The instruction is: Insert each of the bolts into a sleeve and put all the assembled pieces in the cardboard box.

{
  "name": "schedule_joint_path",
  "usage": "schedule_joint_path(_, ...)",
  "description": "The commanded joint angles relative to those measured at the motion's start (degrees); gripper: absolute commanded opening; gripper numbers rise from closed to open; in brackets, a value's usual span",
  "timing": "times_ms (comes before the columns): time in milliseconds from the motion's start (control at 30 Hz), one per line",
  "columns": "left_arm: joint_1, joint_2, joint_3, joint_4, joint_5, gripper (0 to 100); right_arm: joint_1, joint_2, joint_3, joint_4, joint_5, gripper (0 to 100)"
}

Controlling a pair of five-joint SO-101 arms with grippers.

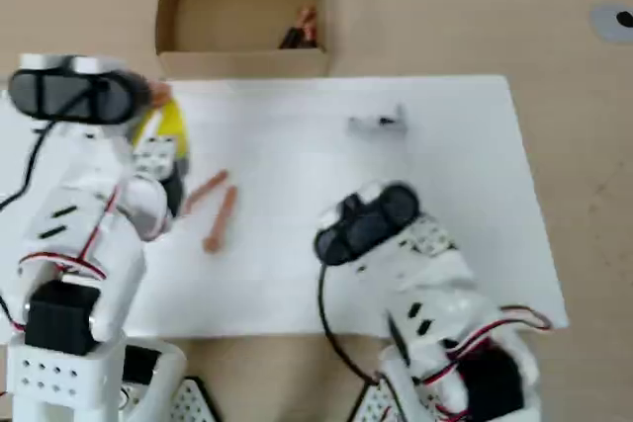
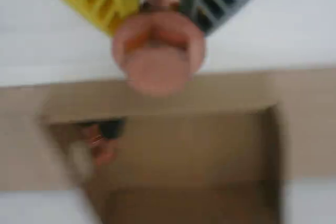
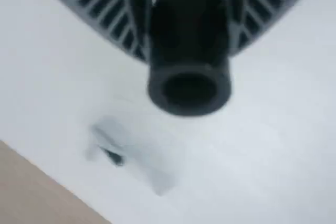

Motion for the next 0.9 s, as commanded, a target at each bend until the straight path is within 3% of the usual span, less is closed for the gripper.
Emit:
schedule_joint_path(0,5.9,-0.6,-0.4,-5.3,-0.1,1,-5.8,-8.2,9.1,-8.9,-7.2,2.7)
schedule_joint_path(133,7.6,-0.7,-0.4,-8.9,0.1,1,-12.1,-15.8,17.0,-19.9,-12.7,2.7)
schedule_joint_path(300,8.0,-0.8,-0.4,-9.7,0.4,1,-18.2,-14.1,21.8,-33.3,-13.0,2.6)
schedule_joint_path(500,7.9,-4.7,2.1,-9.6,9.6,1,-23.5,-16.0,28.3,-45.8,-12.7,2.6)
schedule_joint_path(867,8.0,-30.5,19.1,-4.7,10.0,1,-23.7,-17.4,32.4,-51.5,-13.0,2.6)
